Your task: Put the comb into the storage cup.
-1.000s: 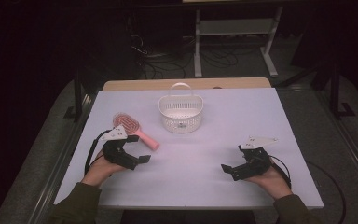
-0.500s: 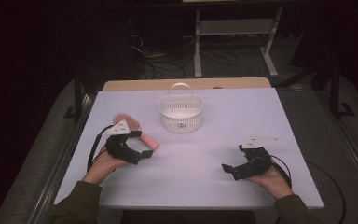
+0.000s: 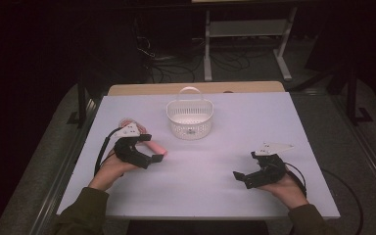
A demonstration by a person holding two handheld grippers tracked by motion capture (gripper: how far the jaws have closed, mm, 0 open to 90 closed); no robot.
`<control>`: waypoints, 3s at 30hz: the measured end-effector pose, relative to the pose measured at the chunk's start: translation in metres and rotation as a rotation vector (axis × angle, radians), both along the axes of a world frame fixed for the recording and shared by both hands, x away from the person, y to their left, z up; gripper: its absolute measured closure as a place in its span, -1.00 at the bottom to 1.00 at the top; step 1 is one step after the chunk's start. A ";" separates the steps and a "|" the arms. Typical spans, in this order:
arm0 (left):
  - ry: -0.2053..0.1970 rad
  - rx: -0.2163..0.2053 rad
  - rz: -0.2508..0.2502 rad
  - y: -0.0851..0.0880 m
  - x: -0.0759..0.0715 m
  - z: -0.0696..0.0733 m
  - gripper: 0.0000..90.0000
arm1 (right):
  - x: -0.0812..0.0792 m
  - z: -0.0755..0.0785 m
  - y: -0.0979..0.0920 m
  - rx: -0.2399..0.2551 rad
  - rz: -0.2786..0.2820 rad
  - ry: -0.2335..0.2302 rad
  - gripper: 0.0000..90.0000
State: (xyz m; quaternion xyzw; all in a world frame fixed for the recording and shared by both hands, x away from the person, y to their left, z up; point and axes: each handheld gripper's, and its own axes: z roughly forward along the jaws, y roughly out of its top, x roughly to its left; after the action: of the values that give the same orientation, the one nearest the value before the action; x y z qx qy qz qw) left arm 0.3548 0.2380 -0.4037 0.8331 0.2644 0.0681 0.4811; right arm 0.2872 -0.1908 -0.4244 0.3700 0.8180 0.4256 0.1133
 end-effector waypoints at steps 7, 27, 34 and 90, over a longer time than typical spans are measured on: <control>-0.013 0.000 -0.001 -0.006 0.005 0.003 -0.99 | 0.000 0.000 0.000 0.003 0.002 0.001 -1.00; -0.006 0.044 0.038 -0.017 0.025 -0.001 -0.59 | 0.000 0.001 -0.001 0.007 0.000 -0.005 -1.00; 0.003 0.068 0.053 -0.022 0.031 -0.006 -0.19 | 0.000 0.000 -0.001 0.004 0.004 -0.004 -1.00; 0.127 0.305 0.044 -0.051 0.033 -0.027 1.00 | -0.001 0.000 0.000 -0.001 0.016 -0.002 -1.00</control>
State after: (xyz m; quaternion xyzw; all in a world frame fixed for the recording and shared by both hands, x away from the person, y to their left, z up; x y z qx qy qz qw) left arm 0.3875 0.1869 -0.4310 0.8930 0.2990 0.0652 0.3299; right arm 0.2864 -0.1910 -0.4244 0.3631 0.8209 0.4266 0.1109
